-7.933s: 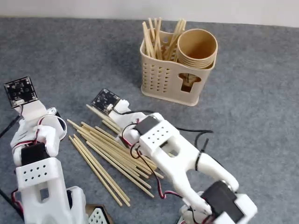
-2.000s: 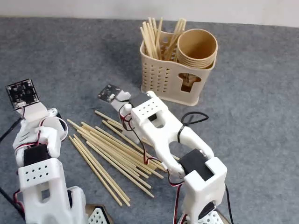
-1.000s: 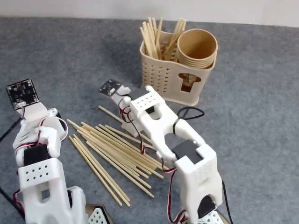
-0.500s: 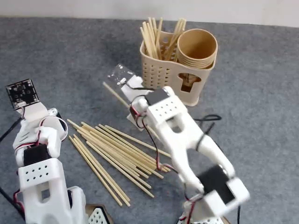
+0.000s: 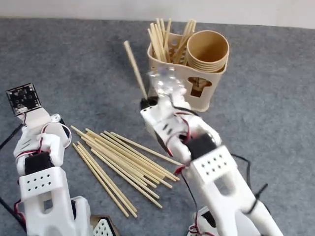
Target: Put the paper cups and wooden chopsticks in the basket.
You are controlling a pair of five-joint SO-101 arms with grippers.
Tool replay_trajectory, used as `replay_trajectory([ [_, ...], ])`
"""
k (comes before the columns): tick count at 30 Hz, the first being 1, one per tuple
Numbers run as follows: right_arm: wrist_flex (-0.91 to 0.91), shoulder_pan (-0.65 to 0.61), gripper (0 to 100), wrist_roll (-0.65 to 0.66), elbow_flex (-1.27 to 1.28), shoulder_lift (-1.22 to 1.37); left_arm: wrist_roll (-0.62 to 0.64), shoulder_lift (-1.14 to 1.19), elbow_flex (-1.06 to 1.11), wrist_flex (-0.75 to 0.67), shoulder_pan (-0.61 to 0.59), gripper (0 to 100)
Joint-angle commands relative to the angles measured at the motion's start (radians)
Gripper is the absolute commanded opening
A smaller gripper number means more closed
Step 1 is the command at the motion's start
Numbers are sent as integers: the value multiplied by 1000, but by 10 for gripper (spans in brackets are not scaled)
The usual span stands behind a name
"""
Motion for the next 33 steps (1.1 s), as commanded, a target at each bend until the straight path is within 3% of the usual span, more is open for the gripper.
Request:
replay_trajectory([
  [1, -157, 30, 6, -44, 64, -124, 5, -16, -12, -20, -8, 32],
  [20, -728, 88, 6, -63, 173, -216, 5, -16, -12, -20, -10, 32],
  [33, -777, 239, 6, -64, -297, 266, 5, -16, -12, -20, -10, 32],
])
